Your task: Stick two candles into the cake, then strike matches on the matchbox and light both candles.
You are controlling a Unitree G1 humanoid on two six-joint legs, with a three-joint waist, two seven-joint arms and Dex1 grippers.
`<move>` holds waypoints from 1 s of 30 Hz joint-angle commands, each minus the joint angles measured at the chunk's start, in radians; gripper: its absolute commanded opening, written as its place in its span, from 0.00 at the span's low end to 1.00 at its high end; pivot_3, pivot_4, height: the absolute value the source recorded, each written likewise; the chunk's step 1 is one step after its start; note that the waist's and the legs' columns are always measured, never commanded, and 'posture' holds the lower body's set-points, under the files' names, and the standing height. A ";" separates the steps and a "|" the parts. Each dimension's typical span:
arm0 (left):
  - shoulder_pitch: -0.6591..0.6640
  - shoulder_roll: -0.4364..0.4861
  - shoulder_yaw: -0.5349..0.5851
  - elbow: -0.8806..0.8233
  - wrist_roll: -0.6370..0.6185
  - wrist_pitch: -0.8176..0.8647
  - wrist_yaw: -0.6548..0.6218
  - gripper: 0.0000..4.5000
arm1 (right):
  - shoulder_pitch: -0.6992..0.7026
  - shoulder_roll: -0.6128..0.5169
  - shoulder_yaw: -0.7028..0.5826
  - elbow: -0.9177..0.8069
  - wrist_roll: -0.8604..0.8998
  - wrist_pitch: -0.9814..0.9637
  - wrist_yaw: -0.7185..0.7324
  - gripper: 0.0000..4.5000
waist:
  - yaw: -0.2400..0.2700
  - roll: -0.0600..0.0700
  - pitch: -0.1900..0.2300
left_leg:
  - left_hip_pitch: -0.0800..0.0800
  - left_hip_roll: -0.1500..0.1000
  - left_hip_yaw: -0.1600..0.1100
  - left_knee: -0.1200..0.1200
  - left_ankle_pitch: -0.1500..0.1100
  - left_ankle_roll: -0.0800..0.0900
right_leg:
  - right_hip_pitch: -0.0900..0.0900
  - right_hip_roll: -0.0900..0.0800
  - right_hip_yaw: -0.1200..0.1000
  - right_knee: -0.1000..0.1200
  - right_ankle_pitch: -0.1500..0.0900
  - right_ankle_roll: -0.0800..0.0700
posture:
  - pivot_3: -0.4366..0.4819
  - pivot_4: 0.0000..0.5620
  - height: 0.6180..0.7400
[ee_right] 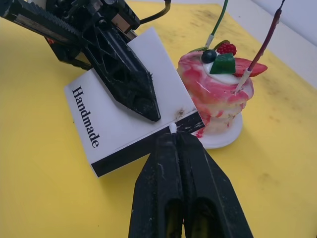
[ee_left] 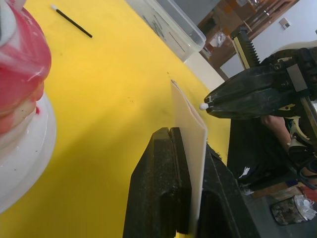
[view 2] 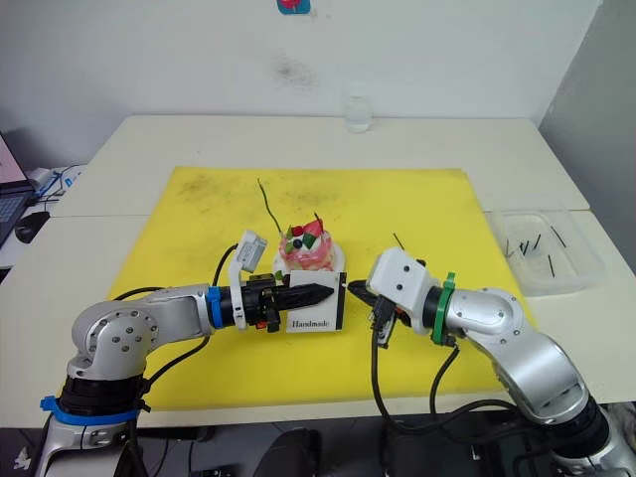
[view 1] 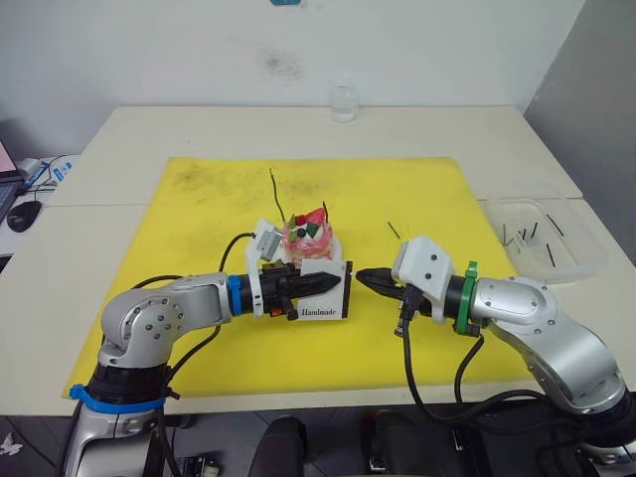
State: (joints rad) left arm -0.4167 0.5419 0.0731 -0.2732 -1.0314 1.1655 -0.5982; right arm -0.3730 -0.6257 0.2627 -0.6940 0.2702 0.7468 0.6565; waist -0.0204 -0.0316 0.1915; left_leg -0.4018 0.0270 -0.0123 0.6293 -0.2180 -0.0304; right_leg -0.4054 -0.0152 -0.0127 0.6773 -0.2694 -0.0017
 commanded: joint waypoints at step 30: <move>0.037 0.038 -0.057 -0.113 -0.020 0.018 -0.084 0.00 | -0.079 0.134 0.017 0.079 -0.150 -0.110 -0.100 0.01 | -0.005 0.000 0.000 | 0.001 0.000 0.000 0.000 0.000 0.000 | 0.000 0.000 0.000 0.002 0.000 0.000 | 0.48 0.27 1.00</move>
State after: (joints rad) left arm -0.3880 0.5857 0.0427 -0.3327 -1.0271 1.1788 -0.6478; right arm -0.4225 -0.5038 0.3248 -0.5955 0.1359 0.6785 0.5958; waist -0.0252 -0.0316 0.1915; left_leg -0.4009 0.0271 -0.0124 0.6295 -0.2180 -0.0305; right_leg -0.4054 -0.0152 -0.0125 0.6790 -0.2693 -0.0018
